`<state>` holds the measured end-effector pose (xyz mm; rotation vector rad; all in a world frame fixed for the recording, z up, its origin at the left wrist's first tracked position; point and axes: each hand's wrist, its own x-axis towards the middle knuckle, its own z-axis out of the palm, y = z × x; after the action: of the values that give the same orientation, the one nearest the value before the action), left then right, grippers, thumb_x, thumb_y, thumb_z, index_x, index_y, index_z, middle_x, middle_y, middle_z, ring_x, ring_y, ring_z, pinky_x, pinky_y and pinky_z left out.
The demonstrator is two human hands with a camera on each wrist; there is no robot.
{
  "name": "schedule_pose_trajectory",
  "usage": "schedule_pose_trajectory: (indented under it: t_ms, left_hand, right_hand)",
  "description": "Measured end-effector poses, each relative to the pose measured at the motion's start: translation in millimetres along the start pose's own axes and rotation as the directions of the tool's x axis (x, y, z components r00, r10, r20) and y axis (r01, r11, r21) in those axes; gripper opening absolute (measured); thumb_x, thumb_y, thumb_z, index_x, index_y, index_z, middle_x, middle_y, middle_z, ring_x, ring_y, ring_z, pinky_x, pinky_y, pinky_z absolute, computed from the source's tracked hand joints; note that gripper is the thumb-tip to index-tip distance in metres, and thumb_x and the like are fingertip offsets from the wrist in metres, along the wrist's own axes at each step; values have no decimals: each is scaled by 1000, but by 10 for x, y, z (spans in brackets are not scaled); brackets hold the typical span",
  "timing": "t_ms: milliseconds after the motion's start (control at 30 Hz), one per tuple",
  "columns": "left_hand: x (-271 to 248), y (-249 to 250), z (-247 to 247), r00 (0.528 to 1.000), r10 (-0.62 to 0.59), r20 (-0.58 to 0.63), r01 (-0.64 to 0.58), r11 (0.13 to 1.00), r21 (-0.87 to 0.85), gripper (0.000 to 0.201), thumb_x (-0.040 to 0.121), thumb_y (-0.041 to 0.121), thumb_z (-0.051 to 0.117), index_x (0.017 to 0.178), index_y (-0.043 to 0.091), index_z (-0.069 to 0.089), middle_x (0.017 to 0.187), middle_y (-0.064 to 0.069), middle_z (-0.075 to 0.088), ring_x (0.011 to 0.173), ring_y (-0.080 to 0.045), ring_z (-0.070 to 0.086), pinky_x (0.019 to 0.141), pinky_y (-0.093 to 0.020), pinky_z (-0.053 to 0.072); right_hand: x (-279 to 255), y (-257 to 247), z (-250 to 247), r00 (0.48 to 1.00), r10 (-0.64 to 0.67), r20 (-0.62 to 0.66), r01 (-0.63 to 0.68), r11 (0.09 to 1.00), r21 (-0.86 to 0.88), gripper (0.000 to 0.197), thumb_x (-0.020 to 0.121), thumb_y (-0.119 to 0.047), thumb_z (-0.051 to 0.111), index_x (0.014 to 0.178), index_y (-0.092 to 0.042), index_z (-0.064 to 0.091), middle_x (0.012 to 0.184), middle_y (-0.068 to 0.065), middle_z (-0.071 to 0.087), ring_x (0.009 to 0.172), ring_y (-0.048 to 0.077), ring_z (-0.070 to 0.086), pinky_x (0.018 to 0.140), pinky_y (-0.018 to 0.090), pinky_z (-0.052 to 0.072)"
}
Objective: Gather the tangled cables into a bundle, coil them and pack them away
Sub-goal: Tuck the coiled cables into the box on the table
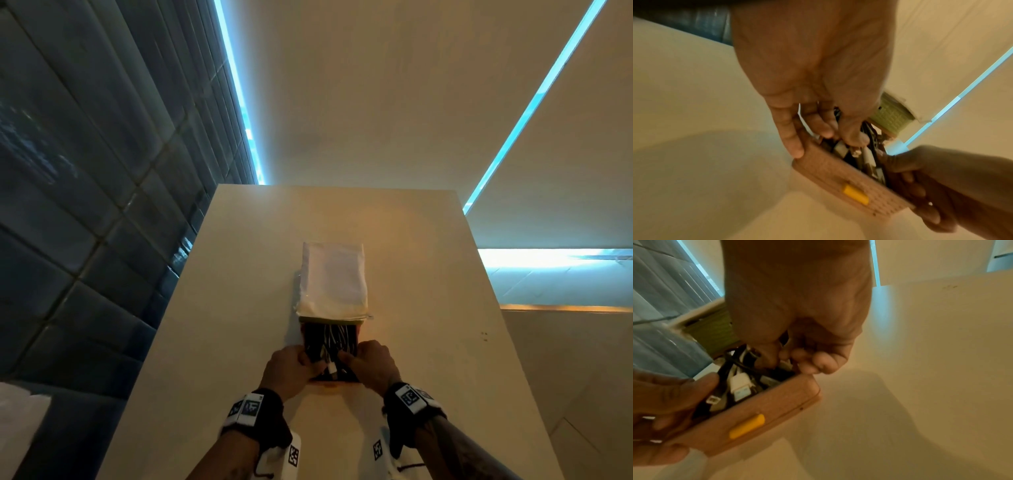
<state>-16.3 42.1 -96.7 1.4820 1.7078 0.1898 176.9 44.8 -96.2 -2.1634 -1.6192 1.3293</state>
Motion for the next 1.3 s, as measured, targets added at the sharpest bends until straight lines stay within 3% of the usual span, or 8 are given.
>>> schedule_pose_trajectory:
  t_ms: [167, 367, 500, 600, 733, 867, 1100, 1300]
  left_hand:
    - [-10, -45, 75, 984, -63, -164, 46, 993, -109, 42, 66, 37, 83, 62, 23, 43, 68, 4, 56, 69, -20, 57, 56, -26, 37]
    - [-4, -40, 104, 976, -42, -212, 5, 985, -172, 44, 67, 23, 82, 60, 21, 39, 63, 3, 53, 64, -20, 54, 53, -26, 36]
    - [-44, -67, 105, 988, -31, -153, -2, 978, -210, 35, 71, 20, 79, 64, 18, 46, 69, 1, 57, 72, -21, 58, 53, -15, 36]
    - [-130, -3, 75, 991, -27, -128, 3, 983, -185, 32, 72, 35, 78, 72, 18, 52, 77, 0, 58, 75, -17, 57, 54, -13, 36]
    - [-137, 72, 144, 985, -13, -171, 0, 997, -75, 54, 57, 57, 81, 81, 20, 50, 91, -2, 57, 78, -15, 57, 54, -21, 37]
    - [-158, 124, 205, 982, 2, -188, -18, 996, -82, 47, 61, 43, 85, 86, 21, 52, 94, 0, 65, 79, -14, 59, 60, -23, 41]
    - [-90, 81, 195, 984, -17, -178, -11, 988, -156, 41, 62, 36, 85, 92, 19, 64, 90, 1, 68, 86, -19, 65, 64, -22, 44]
    - [-144, -55, 302, 950, 64, -305, -111, 984, -137, 47, 65, 30, 84, 59, 32, 37, 69, -1, 54, 67, -21, 55, 55, -24, 34]
  right_hand:
    - [1, 41, 109, 997, 4, -79, -2, 999, 34, 40, 83, -50, 62, 71, -12, 60, 76, 8, 66, 71, 27, 63, 60, 32, 47]
    - [4, -22, -140, 986, 30, 161, -60, 981, 184, 33, 84, -40, 67, 82, -9, 57, 72, 6, 61, 48, 16, 56, 43, 24, 47]
    - [64, -113, -163, 999, 15, 32, -19, 992, 124, 49, 79, -65, 60, 74, -17, 63, 76, 4, 67, 63, 18, 61, 54, 25, 45]
    - [117, -143, -38, 1000, 24, -20, -24, 999, 35, 64, 68, -76, 58, 94, -18, 68, 90, 4, 70, 76, 19, 64, 62, 25, 45]
    - [100, -230, 14, 995, -17, -94, 8, 995, -101, 54, 75, -68, 57, 98, -19, 63, 93, 6, 67, 80, 26, 64, 66, 30, 47]
    - [95, -162, 72, 997, -17, -81, 9, 995, -103, 58, 75, -68, 56, 95, -15, 63, 92, 10, 66, 82, 29, 64, 65, 32, 49]
    - [-52, 73, -6, 989, -145, -15, 146, 989, 32, 20, 79, -30, 74, 73, -15, 62, 81, 6, 67, 79, 21, 62, 69, 30, 48]
    - [-125, 90, 194, 964, -155, -214, 174, 982, 74, 36, 77, -24, 75, 61, -30, 44, 80, 5, 52, 83, 20, 44, 57, 12, 28]
